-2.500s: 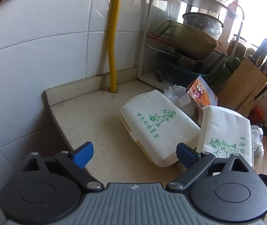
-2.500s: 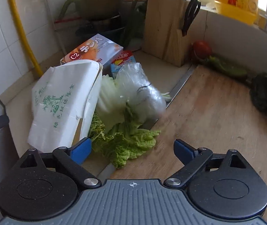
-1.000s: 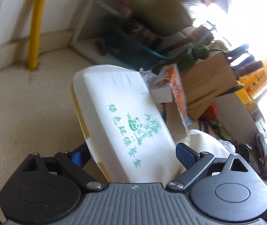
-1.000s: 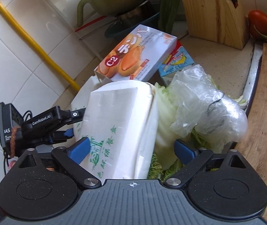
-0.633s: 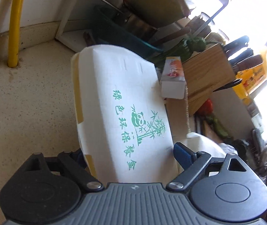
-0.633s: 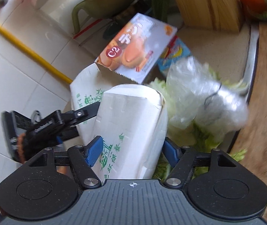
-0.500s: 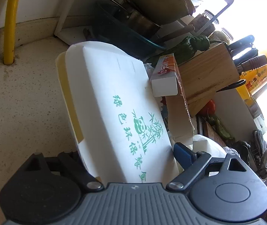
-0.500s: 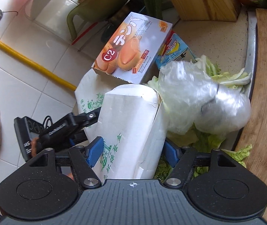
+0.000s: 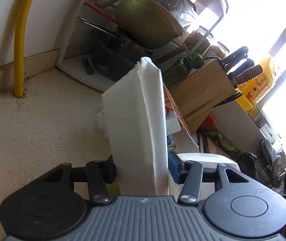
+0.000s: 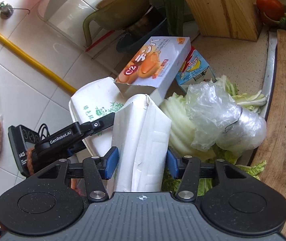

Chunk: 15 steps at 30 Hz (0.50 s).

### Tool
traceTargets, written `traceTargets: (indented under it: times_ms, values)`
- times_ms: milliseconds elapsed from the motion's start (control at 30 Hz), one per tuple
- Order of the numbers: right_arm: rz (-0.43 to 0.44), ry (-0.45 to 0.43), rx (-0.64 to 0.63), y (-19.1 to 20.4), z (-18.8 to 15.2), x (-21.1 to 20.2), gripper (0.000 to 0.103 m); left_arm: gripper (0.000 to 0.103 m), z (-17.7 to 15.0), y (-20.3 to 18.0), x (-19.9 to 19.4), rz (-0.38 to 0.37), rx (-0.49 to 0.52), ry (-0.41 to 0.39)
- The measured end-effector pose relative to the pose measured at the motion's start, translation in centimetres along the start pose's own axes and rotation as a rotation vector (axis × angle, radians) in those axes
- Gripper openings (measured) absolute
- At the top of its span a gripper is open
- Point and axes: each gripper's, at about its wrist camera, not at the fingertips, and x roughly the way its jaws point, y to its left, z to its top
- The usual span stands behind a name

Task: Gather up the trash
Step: 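Close left tool on its foam box while right tool closes on the other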

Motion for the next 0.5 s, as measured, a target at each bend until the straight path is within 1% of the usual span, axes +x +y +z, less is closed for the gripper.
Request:
traceTargets:
  times_ms: [100, 233, 333, 367, 467, 500]
  values:
    - [0.027, -0.002, 0.022, -0.1, -0.2, -0.6, 0.056, 0.044, -0.3, -0.4, -0.6, -0.001, 0.01, -0.009]
    - [0.045, -0.019, 0.061, -0.5, -0.5, -1.4, 0.055, 0.042, -0.5, -1.1, -1.9, -0.028, 0.011, -0.029]
    - [0.106, -0.022, 0.101, -0.6, -0.7, -1.7, 0.055, 0.041, -0.8, -1.9, -2.8, -0.005, 0.056, -0.042]
    - [0.123, -0.026, 0.105, -0.5, -0.7, -1.8, 0.055, 0.041, -0.9, -2.0, -3.0, 0.002, 0.053, -0.041]
    - [0.08, -0.039, 0.07, 0.0, -0.8, -1.8, 0.055, 0.041, -1.4, -1.6, -3.7, 0.003, 0.023, -0.042]
    - [0.089, -0.034, 0.088, -0.2, -0.8, -1.7, 0.055, 0.041, -1.5, -1.5, -4.0, 0.004, 0.015, -0.046]
